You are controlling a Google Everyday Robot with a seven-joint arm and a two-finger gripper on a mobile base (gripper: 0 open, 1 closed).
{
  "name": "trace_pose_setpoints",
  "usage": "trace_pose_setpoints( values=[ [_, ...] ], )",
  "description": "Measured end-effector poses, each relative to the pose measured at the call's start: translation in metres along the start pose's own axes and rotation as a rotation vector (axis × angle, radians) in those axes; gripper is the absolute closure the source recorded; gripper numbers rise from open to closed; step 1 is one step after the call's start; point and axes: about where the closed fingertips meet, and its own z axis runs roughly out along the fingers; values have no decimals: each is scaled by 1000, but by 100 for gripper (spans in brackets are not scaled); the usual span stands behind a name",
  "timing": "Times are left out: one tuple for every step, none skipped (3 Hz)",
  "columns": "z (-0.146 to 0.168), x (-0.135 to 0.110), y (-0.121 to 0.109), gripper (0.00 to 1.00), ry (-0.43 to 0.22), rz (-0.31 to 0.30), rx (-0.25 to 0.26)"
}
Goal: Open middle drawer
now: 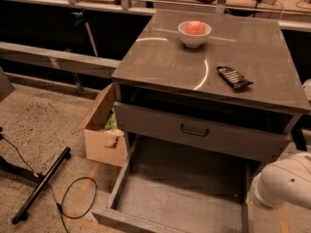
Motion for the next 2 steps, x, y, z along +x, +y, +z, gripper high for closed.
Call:
trace_pose_setpoints(
  values=[
    [-3, 1, -2, 84, 3, 1, 8],
    [-3, 1, -2, 60, 4, 1, 7]
  ],
)
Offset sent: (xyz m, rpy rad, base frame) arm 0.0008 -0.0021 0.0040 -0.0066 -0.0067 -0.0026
